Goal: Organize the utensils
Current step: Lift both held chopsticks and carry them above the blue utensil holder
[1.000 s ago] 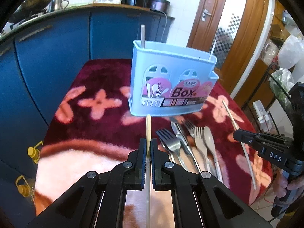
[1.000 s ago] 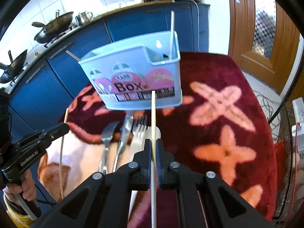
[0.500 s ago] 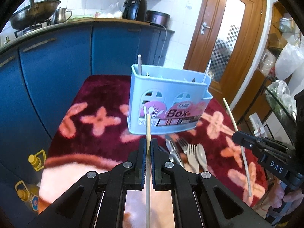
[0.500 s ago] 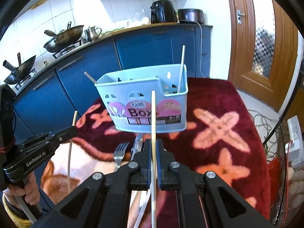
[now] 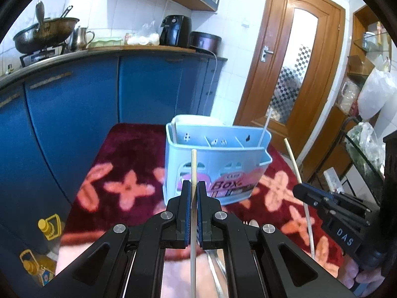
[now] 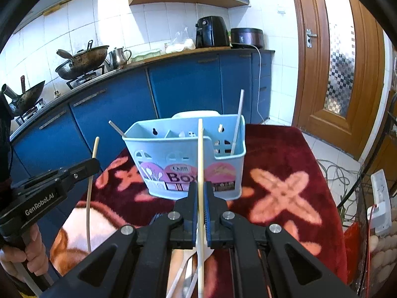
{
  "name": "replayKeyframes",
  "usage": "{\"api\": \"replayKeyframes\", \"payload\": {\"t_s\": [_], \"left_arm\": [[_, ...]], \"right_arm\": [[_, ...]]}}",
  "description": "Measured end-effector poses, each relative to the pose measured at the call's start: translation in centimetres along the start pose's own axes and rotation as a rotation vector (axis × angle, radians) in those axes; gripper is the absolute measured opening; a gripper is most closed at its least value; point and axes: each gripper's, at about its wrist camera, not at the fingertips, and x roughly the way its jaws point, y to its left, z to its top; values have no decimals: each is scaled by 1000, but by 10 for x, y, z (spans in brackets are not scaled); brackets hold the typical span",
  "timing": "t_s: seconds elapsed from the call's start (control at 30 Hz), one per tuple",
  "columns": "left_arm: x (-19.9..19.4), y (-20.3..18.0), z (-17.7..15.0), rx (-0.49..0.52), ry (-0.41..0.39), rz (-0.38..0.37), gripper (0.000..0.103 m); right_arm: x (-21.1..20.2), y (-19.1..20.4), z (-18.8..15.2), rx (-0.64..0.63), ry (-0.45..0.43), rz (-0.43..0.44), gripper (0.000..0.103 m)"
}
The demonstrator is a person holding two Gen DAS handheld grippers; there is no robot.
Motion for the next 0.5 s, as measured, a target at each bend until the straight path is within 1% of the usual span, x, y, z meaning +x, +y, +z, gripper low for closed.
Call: {"api": "replayKeyframes", "payload": {"t_s": [0.33,0.5], "left_arm": [[3,-4,24,3,-49,11,4],[6,-7,42,-4,-87,11,4]], "right_arm": [[2,0,20,-14,-58,-1,6],[3,-5,33,-6,-94,14,6]]}}
